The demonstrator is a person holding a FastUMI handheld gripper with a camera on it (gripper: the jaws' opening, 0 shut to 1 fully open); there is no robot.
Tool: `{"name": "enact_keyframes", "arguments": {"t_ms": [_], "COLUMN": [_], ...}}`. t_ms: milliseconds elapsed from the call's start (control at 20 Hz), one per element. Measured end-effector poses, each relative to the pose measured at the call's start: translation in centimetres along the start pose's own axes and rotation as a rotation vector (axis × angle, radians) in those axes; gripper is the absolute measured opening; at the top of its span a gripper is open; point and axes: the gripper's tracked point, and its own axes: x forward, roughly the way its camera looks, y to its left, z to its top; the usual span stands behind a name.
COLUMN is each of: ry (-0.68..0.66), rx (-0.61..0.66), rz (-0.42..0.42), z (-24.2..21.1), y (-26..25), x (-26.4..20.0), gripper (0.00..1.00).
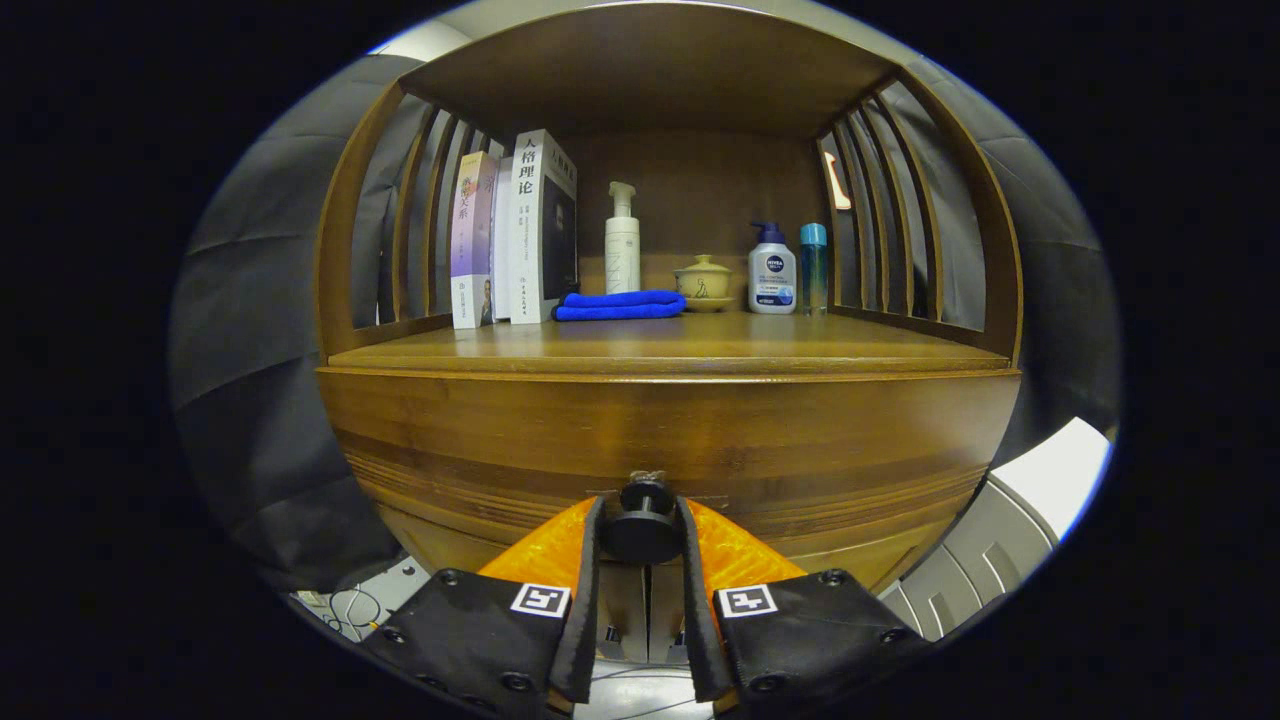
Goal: Pull open the drawer, take out the items inside it, and place them on the countertop above the cabinet.
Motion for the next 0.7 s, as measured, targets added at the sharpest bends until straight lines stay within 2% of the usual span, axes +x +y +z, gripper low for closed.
{"name": "enact_keyframes", "arguments": {"t_ms": [700], "ry": [0.005], "rx": [0.027], "rz": [0.04], "z": [-1.3], "y": [0.2], "x": [-4.9], "gripper": [0.4]}}
